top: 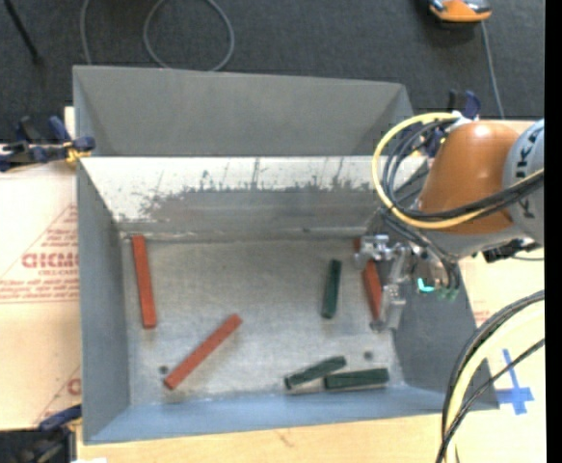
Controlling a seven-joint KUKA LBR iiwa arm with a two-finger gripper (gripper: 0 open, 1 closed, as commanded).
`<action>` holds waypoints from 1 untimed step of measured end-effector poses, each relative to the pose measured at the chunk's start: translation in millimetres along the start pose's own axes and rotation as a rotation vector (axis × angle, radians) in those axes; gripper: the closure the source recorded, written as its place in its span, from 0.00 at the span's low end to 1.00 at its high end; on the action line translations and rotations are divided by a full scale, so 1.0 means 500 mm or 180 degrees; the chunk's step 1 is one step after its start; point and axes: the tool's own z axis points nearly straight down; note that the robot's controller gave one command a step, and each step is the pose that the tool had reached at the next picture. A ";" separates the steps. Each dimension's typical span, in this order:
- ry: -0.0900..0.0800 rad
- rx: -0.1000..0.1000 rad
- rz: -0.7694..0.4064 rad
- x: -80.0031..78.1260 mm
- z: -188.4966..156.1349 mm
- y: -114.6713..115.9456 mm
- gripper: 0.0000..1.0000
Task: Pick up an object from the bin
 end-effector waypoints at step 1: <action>-0.0038 0.0008 -0.0716 -0.134 0.119 0.016 0.00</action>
Offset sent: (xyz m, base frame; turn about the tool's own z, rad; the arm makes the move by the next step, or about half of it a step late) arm 0.0649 0.0094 -0.0610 -0.2271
